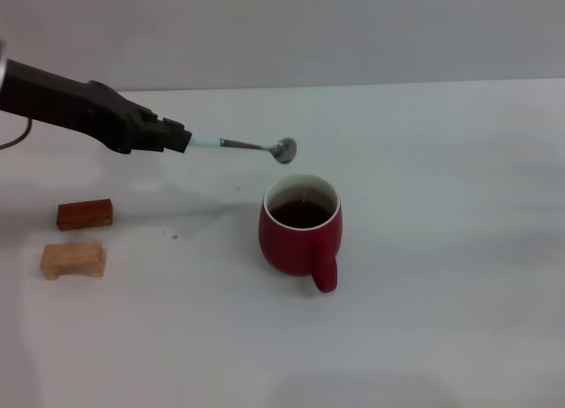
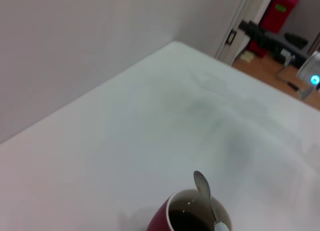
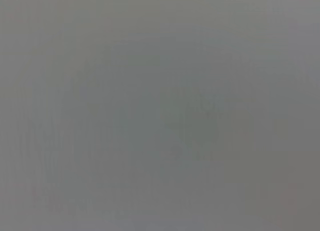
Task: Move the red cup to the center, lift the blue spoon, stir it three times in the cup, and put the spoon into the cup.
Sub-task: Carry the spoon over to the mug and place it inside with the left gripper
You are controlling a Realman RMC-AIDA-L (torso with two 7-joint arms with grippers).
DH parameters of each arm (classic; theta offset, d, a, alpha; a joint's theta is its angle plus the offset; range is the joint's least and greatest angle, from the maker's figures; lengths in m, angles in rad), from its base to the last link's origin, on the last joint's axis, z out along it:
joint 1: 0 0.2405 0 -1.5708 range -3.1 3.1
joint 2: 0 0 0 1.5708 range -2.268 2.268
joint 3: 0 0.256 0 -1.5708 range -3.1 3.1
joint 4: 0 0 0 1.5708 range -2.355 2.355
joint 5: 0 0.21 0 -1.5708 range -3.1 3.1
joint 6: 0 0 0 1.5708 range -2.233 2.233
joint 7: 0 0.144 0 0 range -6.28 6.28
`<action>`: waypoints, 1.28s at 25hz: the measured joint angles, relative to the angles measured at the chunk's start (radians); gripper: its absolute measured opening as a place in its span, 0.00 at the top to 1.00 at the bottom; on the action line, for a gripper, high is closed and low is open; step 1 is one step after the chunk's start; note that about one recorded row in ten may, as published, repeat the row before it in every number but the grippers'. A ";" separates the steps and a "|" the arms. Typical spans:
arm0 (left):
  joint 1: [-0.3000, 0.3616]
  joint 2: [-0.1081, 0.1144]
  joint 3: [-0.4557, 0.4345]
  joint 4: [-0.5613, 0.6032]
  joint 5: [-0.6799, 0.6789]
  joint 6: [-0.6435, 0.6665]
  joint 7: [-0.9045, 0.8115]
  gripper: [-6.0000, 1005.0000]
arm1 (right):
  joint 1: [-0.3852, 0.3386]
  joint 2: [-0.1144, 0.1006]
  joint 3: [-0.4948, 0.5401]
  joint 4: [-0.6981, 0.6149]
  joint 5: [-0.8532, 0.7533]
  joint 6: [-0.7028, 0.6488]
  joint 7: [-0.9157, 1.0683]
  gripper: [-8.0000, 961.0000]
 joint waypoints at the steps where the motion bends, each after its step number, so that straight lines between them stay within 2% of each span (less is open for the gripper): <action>1: -0.020 -0.008 0.000 0.003 0.040 0.007 -0.001 0.86 | 0.001 0.000 0.000 0.000 0.000 0.000 0.000 0.53; 16: -0.134 -0.060 0.013 0.009 0.246 0.026 0.006 0.86 | 0.004 0.000 0.005 -0.001 0.000 0.001 0.000 0.54; 32: -0.166 -0.082 0.052 0.010 0.311 0.037 0.011 0.86 | 0.006 0.000 0.005 -0.001 0.000 0.015 0.000 0.54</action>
